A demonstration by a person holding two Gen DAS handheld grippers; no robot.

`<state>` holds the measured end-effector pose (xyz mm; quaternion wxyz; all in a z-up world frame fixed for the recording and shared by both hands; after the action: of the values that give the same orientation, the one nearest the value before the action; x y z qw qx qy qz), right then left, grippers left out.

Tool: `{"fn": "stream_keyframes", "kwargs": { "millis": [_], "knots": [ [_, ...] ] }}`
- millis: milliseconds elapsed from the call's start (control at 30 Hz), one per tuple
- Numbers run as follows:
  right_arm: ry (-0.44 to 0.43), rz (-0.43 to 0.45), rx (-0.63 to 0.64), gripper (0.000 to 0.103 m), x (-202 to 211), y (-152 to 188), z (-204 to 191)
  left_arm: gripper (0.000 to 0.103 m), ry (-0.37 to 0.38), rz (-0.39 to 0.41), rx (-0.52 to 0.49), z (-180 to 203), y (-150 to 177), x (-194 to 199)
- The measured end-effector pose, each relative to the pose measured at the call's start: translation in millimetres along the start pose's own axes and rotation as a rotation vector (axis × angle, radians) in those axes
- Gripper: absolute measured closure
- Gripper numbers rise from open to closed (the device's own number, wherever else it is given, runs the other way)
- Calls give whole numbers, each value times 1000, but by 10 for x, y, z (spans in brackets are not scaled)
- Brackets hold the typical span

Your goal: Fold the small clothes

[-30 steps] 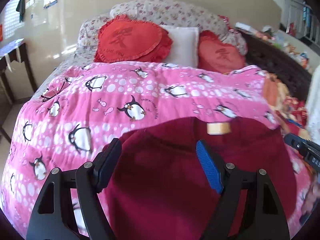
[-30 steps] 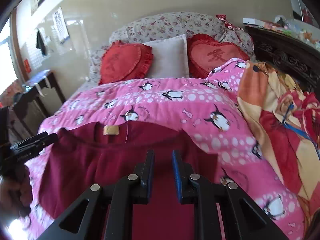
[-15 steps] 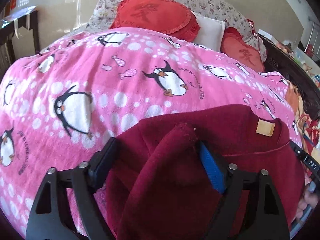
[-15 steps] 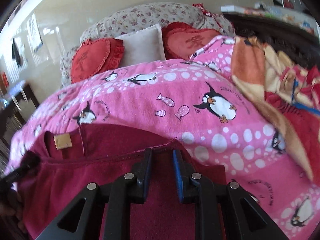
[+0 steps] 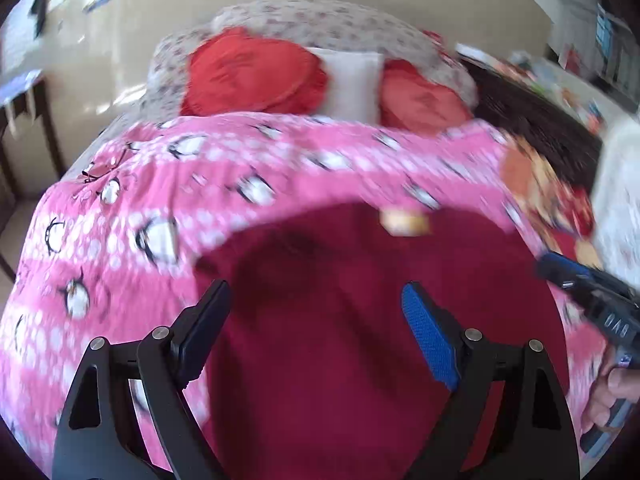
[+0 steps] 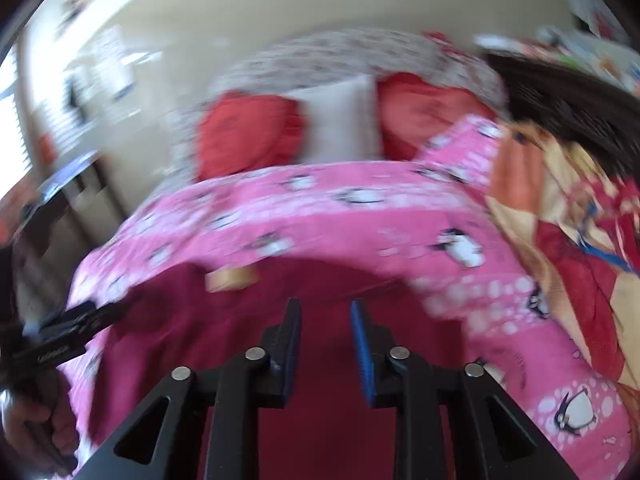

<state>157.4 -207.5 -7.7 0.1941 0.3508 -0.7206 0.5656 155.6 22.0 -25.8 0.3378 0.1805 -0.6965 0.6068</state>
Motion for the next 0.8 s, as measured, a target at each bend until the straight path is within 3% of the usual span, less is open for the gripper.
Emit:
{"fn": "stream_keyframes", "kwargs": {
  "millis": [100,167,233,267,333,433,567,667,767,800],
  "knots": [
    [7,-50,110,75,6,400,-265,16,-18,-79,-91,323,317,-130],
    [51,-121,134,75,-235,614,-255,15,-54,-199,-101,381,504,-475],
    [75,-188,110,75,-492,745,-131,11,-36,-169,-71,355,576,-539],
    [47,-139,91,74,-470,729,-90,11,-25,-178,-67,348,561,-534],
    [38,-153,68,74,-446,700,-76,11,9,-188,-27,295,519,-421],
    [52,-136,46,73,-242,653,-99,11,41,-119,30,123,555,3],
    [30,-56,70,70,220,786,-85,11,99,-96,115,-129,1014,494],
    [48,-94,100,68,327,1015,-14,11,121,-135,179,-199,1457,647],
    [61,-190,103,63,189,1296,96,11,192,-195,241,-193,1659,527],
    [52,-171,101,63,204,1342,115,11,179,-171,236,-141,1677,535]
  ]
}}
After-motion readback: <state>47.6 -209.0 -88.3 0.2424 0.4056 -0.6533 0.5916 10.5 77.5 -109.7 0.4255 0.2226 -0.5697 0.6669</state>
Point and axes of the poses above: each gripper's, at about its wrist camera, not at the fingertips, and x roughly against the way its jaws point, z to its right, y to its underside, the point moved 2 cm from there along -x, roughly the way its jaws point, and after that the axes turned 11 degrees about -x, right-handed, at the moved point
